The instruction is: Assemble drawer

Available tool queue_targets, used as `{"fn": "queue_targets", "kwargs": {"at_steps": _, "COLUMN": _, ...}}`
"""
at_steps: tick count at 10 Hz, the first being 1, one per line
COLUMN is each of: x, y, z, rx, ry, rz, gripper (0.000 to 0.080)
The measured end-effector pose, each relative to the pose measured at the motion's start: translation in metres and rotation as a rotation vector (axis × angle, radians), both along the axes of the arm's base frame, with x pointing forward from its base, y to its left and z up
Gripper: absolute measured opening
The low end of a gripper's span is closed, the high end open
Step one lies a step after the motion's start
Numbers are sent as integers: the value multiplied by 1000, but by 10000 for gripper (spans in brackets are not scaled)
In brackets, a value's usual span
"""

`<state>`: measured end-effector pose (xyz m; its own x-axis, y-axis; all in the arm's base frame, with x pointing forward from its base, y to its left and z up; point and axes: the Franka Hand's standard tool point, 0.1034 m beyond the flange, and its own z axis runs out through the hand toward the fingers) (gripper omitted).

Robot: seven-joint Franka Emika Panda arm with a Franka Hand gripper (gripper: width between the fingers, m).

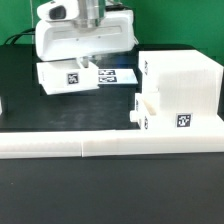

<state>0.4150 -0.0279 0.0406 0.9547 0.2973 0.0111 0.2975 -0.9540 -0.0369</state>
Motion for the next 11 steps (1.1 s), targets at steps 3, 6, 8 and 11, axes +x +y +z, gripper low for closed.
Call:
{"fn": "queue_targets", "kwargs": {"at_steps": 3, "x": 37, "y": 10, "z": 14, "rx": 8, "ry": -27, "rz": 56, "gripper": 42}}
{"fn": "queue_targets", "kwargs": {"at_steps": 6, "x": 42, "y": 4, "z": 7, "rx": 4, "ry": -44, "rz": 190, "gripper": 42}}
{"fn": "queue_targets", "kwargs": {"at_steps": 8, "x": 41, "y": 0, "z": 6, "rx": -3, "ry": -48, "rz": 386, "gripper": 42}}
{"fn": "queue_targets", "kwargs": {"at_steps": 11, "x": 56, "y": -6, "z": 13, "rx": -10, "ry": -37, "rz": 662, "gripper": 42}}
